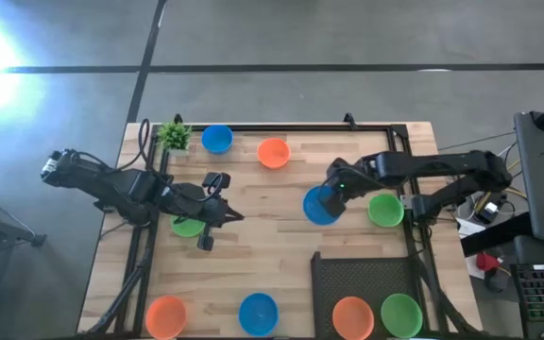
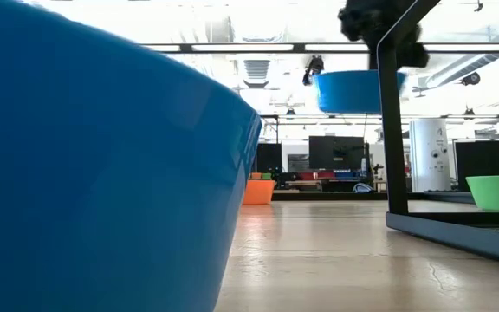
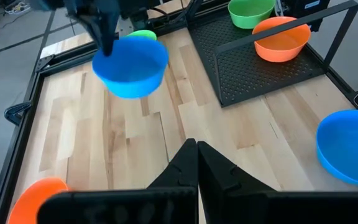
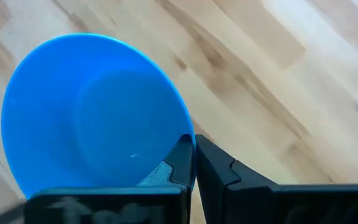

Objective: Pick & Place Mini bowls
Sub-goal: Put the middle blue bowl on the shelf

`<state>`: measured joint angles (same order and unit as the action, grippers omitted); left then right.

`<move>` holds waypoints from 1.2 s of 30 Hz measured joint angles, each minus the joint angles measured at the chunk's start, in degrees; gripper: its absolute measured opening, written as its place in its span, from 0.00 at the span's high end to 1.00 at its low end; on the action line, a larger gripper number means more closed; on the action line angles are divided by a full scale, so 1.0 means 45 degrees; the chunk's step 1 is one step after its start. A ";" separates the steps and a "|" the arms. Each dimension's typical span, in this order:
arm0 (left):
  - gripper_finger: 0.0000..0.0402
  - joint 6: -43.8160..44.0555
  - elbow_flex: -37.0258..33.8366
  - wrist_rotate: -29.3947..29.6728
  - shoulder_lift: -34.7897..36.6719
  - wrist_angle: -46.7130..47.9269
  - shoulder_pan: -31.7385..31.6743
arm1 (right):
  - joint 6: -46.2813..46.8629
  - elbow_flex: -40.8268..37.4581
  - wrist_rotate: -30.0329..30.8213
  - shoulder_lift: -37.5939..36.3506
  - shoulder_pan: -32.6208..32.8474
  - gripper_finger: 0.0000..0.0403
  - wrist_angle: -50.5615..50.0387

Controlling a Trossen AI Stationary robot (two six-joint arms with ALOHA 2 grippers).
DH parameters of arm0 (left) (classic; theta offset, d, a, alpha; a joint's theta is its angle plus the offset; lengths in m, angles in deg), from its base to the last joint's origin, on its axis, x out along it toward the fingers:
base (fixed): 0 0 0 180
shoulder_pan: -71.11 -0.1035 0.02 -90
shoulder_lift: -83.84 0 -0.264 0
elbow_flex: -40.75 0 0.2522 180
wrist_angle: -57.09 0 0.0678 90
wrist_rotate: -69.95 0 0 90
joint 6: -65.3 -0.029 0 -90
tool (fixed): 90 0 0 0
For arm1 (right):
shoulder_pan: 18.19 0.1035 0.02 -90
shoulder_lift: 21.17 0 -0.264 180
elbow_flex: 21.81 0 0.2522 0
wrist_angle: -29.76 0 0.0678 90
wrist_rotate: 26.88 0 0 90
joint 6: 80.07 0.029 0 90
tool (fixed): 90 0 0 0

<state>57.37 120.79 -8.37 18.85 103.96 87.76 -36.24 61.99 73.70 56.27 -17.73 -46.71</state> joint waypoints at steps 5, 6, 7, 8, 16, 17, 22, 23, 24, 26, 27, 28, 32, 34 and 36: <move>1.00 -0.0134 0.0000 0.0001 0.0000 0.0000 0.0000 | 0.0680 0.0000 -0.0041 -0.0322 0.0541 0.98 -0.1946; 1.00 -0.0180 0.0000 0.0005 0.0000 0.0000 0.0000 | 0.0809 0.0000 -0.0055 -0.0327 0.0675 0.98 -0.2281; 1.00 -0.0204 0.0000 0.0005 0.0000 -0.0003 0.0000 | 0.0912 0.0000 -0.0103 -0.0327 0.0822 0.98 -0.2565; 1.00 -0.0214 0.0000 0.0005 0.0000 0.0000 0.0000 | 0.0998 0.0000 -0.0169 -0.0327 0.0970 0.98 -0.2780; 1.00 -0.0219 0.0000 0.0005 0.0000 -0.0004 0.0000 | 0.1218 0.0000 -0.0925 -0.0298 0.2141 0.98 -0.3122; 1.00 -0.0219 0.0002 0.0005 0.0000 -0.0002 0.0000 | 0.1233 0.0000 -0.1000 -0.0298 0.2276 0.98 -0.3125; 1.00 -0.0217 0.0000 0.0010 0.0000 -0.0005 0.0000 | 0.1328 0.0000 -0.1069 -0.0226 0.2868 0.98 -0.3113; 1.00 -0.0218 0.0001 0.0009 0.0000 -0.0004 0.0000 | 0.1405 0.0003 -0.1075 -0.0185 0.2985 0.98 -0.3106; 1.00 -0.0214 0.0001 0.0009 0.0000 -0.0005 0.0000 | 0.1509 0.0000 -0.1075 -0.0170 0.3086 0.98 -0.3095; 1.00 -0.0214 0.0000 0.0005 0.0000 -0.0005 0.0000 | 0.1691 0.0001 -0.1081 -0.0167 0.3318 0.98 -0.3078; 1.00 -0.0214 0.0001 0.0005 0.0000 -0.0005 0.0000 | 0.1845 0.0005 -0.1104 -0.0167 0.3440 0.98 -0.3083; 1.00 -0.0214 0.0000 0.0005 0.0000 -0.0005 0.0000 | 0.2005 0.0005 -0.1138 -0.0167 0.3567 0.98 -0.3073; 1.00 -0.0214 0.0000 0.0005 0.0000 -0.0005 0.0000 | 0.2776 0.0005 -0.1143 -0.0167 0.4145 0.98 -0.3049; 1.00 -0.0231 0.0000 0.0005 0.0000 -0.0005 0.0000 | 0.3237 -0.0015 -0.1139 -0.0147 0.4493 0.98 -0.2994; 1.00 -0.0272 0.0000 0.0005 0.0000 -0.0005 0.0000 | 0.3755 -0.0096 -0.1143 -0.0142 0.4854 0.98 -0.2953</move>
<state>56.15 120.79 -8.35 18.85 103.93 87.76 -19.34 61.56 68.55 55.63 4.12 -59.99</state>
